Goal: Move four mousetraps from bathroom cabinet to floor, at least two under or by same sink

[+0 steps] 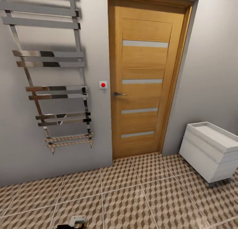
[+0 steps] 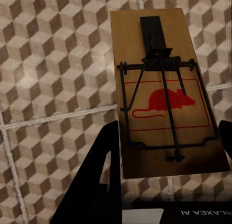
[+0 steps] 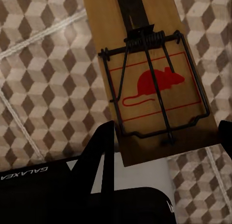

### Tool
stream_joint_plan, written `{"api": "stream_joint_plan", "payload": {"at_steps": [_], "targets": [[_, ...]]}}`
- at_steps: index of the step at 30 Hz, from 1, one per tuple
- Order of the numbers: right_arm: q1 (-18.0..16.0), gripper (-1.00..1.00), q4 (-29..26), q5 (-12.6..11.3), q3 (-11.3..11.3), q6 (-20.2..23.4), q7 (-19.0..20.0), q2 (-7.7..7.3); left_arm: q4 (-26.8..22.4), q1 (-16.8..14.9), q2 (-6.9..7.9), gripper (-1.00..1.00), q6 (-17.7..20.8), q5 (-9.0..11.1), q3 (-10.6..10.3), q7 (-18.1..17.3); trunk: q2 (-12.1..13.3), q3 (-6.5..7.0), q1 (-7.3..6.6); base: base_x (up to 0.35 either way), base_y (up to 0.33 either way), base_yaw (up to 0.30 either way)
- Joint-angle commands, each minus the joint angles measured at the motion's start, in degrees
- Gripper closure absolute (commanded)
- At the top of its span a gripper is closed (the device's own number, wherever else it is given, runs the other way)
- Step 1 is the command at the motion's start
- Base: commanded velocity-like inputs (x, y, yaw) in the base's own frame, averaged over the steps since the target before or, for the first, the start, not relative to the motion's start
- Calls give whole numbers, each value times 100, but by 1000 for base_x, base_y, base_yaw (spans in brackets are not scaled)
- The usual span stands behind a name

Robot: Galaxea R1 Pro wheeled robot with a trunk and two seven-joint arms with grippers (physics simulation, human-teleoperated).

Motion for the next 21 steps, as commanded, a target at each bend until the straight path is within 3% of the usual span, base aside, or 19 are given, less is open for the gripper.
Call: {"api": "stream_joint_plan", "payload": {"at_steps": [1, 21], "targets": [[-8, 100, 10, -65, -15, -3, -16, 0, -3, -3, -3, 100, 26, 48, -47, 5, -3, -6, 0, 0, 0, -300], [-8, 100, 10, -65, -16, -2, -22, 0, -3, -2, -4, 100, 6, 23, -49, 6, -3, -6, 0, 0, 0, -300]]}}
